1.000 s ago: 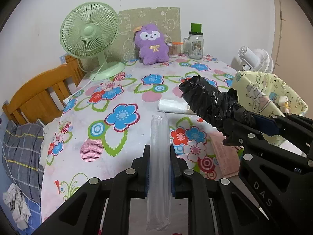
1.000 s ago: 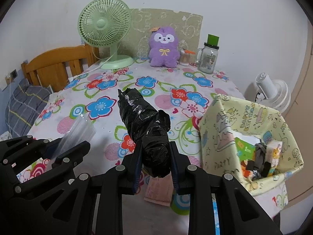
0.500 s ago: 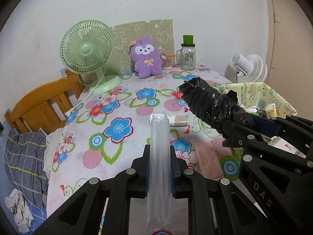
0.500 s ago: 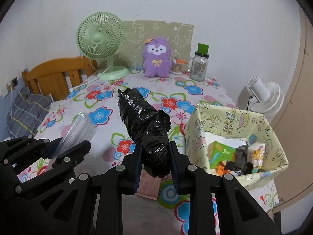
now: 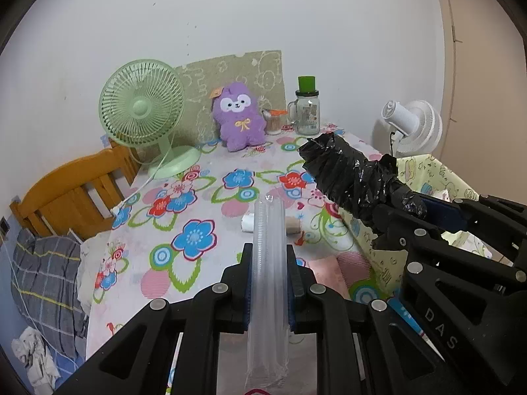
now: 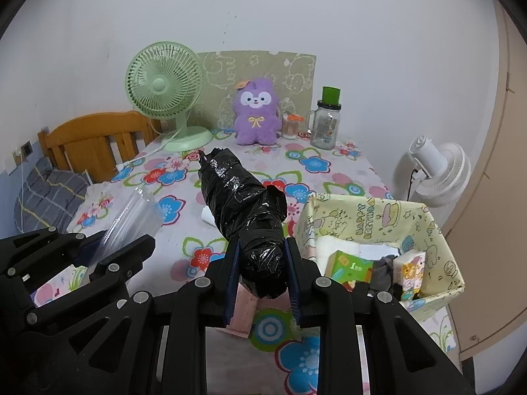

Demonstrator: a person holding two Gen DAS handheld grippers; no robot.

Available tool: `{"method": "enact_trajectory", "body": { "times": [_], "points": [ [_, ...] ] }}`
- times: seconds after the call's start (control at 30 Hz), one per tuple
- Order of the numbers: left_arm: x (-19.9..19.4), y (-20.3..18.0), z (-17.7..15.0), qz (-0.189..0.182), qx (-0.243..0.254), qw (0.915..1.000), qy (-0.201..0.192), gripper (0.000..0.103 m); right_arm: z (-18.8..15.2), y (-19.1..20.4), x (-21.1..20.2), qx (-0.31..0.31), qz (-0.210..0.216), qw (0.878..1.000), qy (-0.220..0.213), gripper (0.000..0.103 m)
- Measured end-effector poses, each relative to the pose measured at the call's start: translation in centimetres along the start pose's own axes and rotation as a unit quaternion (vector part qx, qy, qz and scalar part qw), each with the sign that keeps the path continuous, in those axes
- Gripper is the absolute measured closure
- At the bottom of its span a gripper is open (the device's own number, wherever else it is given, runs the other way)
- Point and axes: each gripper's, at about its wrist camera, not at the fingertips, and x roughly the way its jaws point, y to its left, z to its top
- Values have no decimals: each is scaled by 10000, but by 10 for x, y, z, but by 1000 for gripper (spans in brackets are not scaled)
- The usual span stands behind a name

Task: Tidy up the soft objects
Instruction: 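Carry the clear tube with left gripper while right gripper carries black bundle toward box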

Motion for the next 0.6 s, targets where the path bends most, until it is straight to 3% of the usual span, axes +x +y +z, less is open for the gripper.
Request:
{"method": "enact_trajectory", "body": {
  "times": [0.6],
  "points": [
    [1,-34,24,-139,98,9998,-92,89,12,-38,-9,98,-82,9999,-99,74]
  ]
}}
